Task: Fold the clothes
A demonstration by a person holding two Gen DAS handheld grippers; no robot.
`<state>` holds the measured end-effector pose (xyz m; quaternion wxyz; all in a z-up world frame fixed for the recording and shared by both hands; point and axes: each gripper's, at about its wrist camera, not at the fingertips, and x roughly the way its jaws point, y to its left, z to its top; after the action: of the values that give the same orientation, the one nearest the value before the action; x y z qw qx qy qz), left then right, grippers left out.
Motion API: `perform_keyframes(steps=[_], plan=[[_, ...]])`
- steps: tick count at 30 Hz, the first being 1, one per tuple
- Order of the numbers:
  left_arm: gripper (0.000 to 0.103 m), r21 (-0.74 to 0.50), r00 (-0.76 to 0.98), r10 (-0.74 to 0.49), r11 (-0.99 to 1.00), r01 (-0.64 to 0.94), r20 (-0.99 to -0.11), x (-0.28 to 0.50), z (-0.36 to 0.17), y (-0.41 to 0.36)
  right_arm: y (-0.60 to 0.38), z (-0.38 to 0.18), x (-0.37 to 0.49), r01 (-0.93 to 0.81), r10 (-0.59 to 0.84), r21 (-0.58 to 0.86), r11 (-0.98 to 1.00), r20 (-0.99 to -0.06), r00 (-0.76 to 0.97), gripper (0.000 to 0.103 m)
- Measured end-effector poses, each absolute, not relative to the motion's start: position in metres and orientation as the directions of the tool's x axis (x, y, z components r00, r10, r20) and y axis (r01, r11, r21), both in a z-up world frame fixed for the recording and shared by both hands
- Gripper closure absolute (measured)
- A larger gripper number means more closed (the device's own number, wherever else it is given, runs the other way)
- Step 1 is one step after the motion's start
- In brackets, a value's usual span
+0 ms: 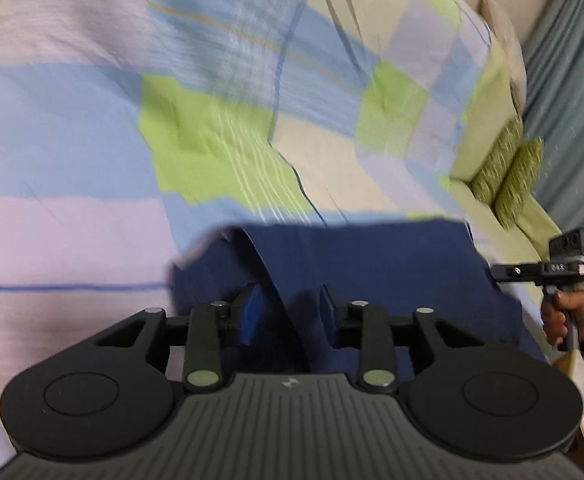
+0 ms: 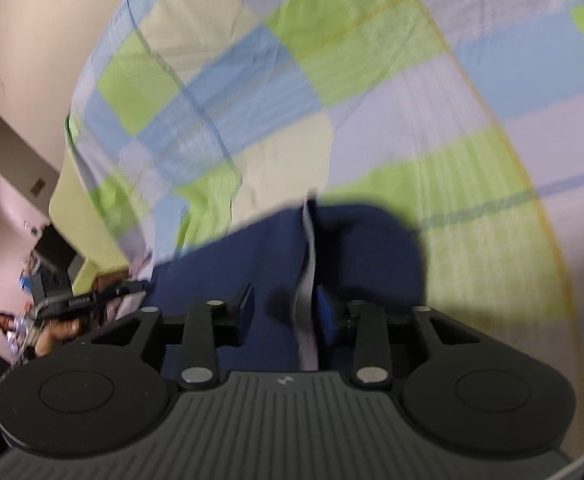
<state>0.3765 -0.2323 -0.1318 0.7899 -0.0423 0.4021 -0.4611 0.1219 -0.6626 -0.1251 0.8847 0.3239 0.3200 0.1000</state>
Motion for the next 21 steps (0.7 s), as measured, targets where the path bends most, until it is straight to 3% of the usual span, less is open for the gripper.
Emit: perform_keyframes(steps=[2,3,4,5,8,14,15,17,18,19,21], plan=[[0.080,-0.427,0.265,-0.761,0.575,0.698,-0.593,0.378,-0.133,-0.238,-0.658,-0.133,0.123,0.030,0.397,0.655,0.755,-0.493,0.774,0.071],[0.099,-0.411,0.288,-0.757,0.584,0.700,-0.587,0.381,-0.131,-0.240,-0.657,-0.134,0.124,0.030,0.398,0.656,0.754,-0.492,0.774,0.079],[0.099,-0.400,0.308,-0.754,0.593,0.699,-0.580,0.385,-0.130,-0.241,-0.655,-0.134,0.126,0.025,0.402,0.657,0.754,-0.491,0.773,0.094],[0.099,-0.394,0.320,-0.749,0.602,0.695,-0.579,0.389,-0.129,-0.241,-0.655,-0.132,0.129,0.015,0.407,0.659,0.752,-0.481,0.776,0.096],[0.100,-0.374,0.330,-0.721,0.628,0.682,-0.609,0.399,-0.133,-0.240,-0.656,-0.129,0.133,0.001,0.407,0.662,0.750,-0.463,0.787,0.097],[0.099,-0.409,0.323,-0.726,0.634,0.657,-0.607,0.381,-0.132,-0.218,-0.651,-0.134,0.127,0.060,0.363,0.627,0.777,-0.523,0.771,0.092],[0.098,-0.405,0.321,-0.725,0.633,0.659,-0.610,0.373,-0.129,-0.214,-0.650,-0.132,0.124,0.068,0.353,0.619,0.783,-0.531,0.771,0.091],[0.083,-0.392,0.320,-0.728,0.624,0.676,-0.607,0.351,-0.121,-0.205,-0.642,-0.125,0.111,0.084,0.317,0.570,0.817,-0.566,0.761,0.090],[0.067,-0.391,0.315,-0.732,0.616,0.684,-0.604,0.339,-0.118,-0.201,-0.638,-0.121,0.104,0.089,0.301,0.549,0.831,-0.579,0.758,0.086],[0.060,-0.392,0.310,-0.739,0.607,0.691,-0.598,0.328,-0.114,-0.197,-0.634,-0.117,0.096,0.095,0.285,0.528,0.844,-0.591,0.755,0.077],[0.057,-0.388,0.309,-0.749,0.595,0.704,-0.586,0.301,-0.108,-0.190,-0.630,-0.111,0.078,0.095,0.283,0.539,0.837,-0.574,0.768,0.068]])
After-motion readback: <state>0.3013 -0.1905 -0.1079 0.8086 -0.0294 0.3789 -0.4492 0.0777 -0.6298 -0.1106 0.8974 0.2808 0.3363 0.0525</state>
